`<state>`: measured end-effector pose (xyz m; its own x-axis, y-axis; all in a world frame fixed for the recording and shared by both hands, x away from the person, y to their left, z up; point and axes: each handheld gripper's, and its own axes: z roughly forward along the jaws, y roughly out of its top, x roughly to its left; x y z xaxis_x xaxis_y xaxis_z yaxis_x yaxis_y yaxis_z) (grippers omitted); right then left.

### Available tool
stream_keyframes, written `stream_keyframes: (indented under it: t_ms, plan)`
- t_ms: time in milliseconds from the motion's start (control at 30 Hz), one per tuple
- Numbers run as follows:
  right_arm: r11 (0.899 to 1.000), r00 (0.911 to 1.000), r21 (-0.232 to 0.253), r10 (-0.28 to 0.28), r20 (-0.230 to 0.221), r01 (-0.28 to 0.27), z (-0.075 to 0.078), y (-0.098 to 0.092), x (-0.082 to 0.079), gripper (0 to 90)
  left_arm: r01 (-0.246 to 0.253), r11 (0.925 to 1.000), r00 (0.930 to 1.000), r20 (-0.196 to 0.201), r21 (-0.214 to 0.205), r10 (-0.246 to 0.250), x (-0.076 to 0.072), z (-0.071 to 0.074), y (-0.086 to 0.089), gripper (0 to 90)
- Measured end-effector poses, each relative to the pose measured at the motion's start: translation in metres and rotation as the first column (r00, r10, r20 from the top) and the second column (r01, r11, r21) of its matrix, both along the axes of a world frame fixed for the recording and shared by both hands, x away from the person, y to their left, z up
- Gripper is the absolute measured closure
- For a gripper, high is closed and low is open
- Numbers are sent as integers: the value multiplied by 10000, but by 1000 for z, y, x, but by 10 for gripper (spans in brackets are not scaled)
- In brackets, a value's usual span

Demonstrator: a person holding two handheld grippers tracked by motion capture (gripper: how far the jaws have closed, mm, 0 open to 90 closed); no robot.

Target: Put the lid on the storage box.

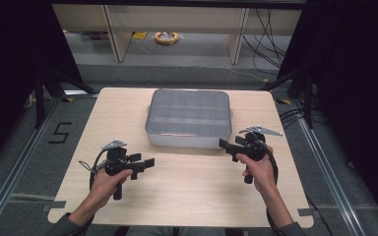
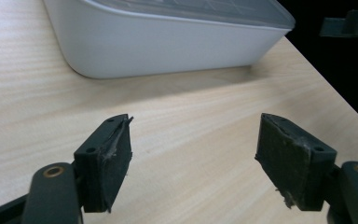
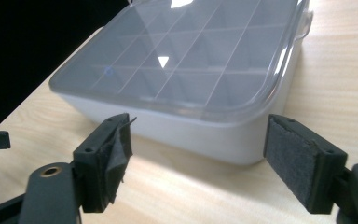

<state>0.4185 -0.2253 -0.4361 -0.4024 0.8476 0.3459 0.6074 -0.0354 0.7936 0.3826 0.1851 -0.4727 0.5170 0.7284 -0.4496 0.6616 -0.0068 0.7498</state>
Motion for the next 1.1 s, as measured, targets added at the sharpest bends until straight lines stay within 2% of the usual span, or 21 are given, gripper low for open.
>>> stream_keyframes:
  t_ms: [200,233,267,300,333,367,433,467,500,533,567,633,700,800,867,933,1033,1067,1100]
  plan:
    - [9996,9998,-261,130,-150,-134,-5,4,-10,169,288,9995,9995,84,104,-289,-11,-4,0,243]
    - [9995,9995,-29,326,-58,-326,-8,6,-14,163,277,9995,9996,36,121,-277,-14,-6,0,243]
    - [9997,9989,120,200,-416,-195,-7,9,-19,163,289,9995,9996,18,143,-289,-16,-7,0,242]
    - [9988,9987,34,498,-104,-498,-10,8,-19,163,289,9995,9996,18,143,-289,-16,-7,0,242]
    - [9988,9987,-97,472,-191,-474,-11,10,-22,163,298,9994,9996,-1,181,-298,-20,-9,-1,241]
    - [9992,9986,93,403,-344,-400,-12,13,-25,163,383,9990,9993,-1,225,-383,-22,-10,-2,242]
    - [9982,9979,-11,606,-213,-606,-14,13,-29,163,479,9983,9988,41,333,-481,-26,-10,-3,241]
    - [9975,9970,-148,683,-353,-688,-14,13,-32,163,502,9980,9987,94,390,-506,-29,-10,-5,241]
    - [9974,9972,-5,722,-189,-722,-17,14,-34,163,579,9973,9981,174,442,-587,-31,-11,-6,241]
    - [9972,9969,-94,733,-275,-736,-17,14,-37,163,579,9973,9981,174,442,-587,-31,-11,-6,241]
    - [9967,9962,-123,793,-350,-798,-18,15,-39,163,567,9964,9979,289,636,-586,-34,-11,-8,241]
    - [9966,9963,-156,809,-274,-813,-20,15,-42,163,643,9953,9973,295,728,-666,-36,-12,-8,241]
    - [9960,9956,-80,892,-288,-894,-22,16,-47,163,677,9948,9972,277,762,-700,-38,-14,-8,241]
    - [9955,9950,-209,921,-396,-929,-25,15,-54,163,702,9942,9971,243,813,-724,-42,-16,-9,241]
    - [9952,9946,-71,974,-357,-977,-28,15,-58,163,781,9933,9966,192,853,-800,-44,-18,-10,241]
    - [9934,9930,-329,1086,-458,-1102,-30,13,-64,163,906,9913,9955,186,953,-927,-48,-20,-12,241]
    - [9934,9924,-244,1103,-547,-1118,-33,12,-71,163,1017,9896,9946,110,1013,-1034,-53,-23,-15,241]
    - [9930,9923,-183,1155,-451,-1164,-35,12,-74,163,1043,9891,9943,116,1037,-1061,-55,-23,-15,241]
    - [9924,9920,-447,1124,-570,-1150,-35,11,-75,163,1123,9876,9934,91,1096,-1140,-56,-24,-15,241]
